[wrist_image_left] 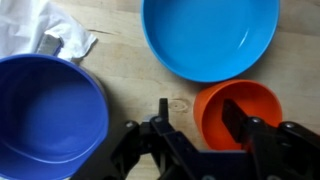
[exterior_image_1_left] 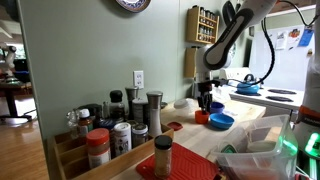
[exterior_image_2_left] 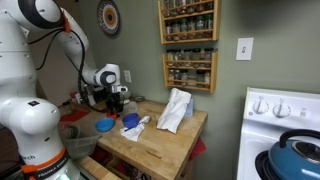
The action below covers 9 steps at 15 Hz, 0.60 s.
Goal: Pour the content in the orange cup into the two blue bowls start by pouring into the navy blue bowl and then into the neon blue bowl
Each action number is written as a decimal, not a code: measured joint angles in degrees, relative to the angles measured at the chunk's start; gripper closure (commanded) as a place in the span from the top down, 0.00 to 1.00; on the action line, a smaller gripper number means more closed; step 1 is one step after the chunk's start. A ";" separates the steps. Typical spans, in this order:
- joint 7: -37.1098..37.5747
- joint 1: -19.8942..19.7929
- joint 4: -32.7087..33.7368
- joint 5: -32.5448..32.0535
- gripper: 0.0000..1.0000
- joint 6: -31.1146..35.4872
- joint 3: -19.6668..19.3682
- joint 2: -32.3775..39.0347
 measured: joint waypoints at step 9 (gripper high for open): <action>0.42 0.00 0.14 -0.21 0.01 0.07 0.00 0.21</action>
